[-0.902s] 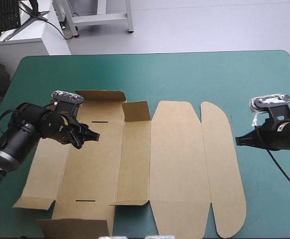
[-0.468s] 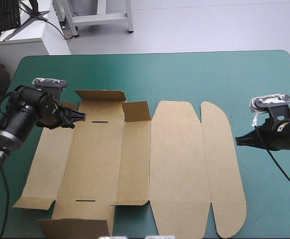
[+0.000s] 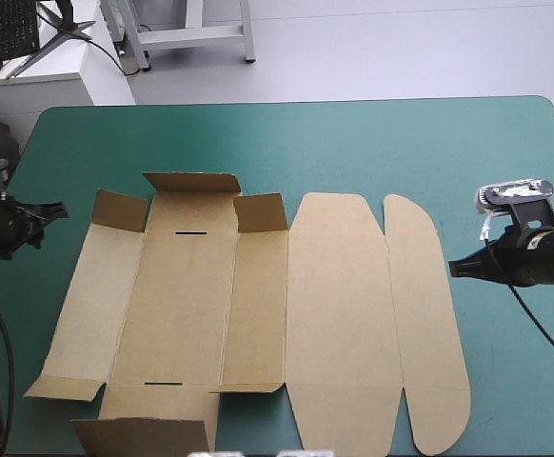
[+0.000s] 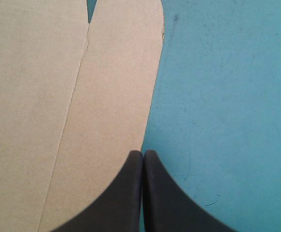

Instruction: Fold the box

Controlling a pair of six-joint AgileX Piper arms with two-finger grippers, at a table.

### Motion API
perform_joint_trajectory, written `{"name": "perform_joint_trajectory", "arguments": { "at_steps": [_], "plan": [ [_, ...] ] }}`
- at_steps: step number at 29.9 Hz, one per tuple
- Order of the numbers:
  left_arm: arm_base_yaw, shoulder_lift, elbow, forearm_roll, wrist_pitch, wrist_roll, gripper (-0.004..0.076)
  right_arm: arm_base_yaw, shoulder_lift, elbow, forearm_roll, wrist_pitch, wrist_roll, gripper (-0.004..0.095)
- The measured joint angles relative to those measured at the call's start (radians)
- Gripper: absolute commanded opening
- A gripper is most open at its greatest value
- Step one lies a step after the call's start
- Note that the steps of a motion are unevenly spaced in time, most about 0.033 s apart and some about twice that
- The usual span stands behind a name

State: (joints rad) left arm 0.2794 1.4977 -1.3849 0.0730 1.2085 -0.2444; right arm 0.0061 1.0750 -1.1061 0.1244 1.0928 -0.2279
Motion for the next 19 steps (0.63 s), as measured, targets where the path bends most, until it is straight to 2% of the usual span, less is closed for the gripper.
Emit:
{"name": "perform_joint_trajectory", "arguments": {
  "at_steps": [8, 14, 19],
  "plan": [
    [0.238, 0.001, 0.051, -0.210, 0.023, 0.200, 0.0283, 0.000, 0.018, 0.000, 0.000, 0.000, 0.000, -0.0020],
    [0.257, 0.001, 0.138, -0.256, 0.023, 0.298, 0.0272, 0.000, 0.019, 0.000, 0.000, -0.001, 0.000, -0.0020],
    [0.258, 0.001, 0.149, -0.207, 0.022, 0.296, 0.0272, 0.000, 0.019, 0.000, 0.000, -0.004, 0.000, -0.0020]
  ]
}}
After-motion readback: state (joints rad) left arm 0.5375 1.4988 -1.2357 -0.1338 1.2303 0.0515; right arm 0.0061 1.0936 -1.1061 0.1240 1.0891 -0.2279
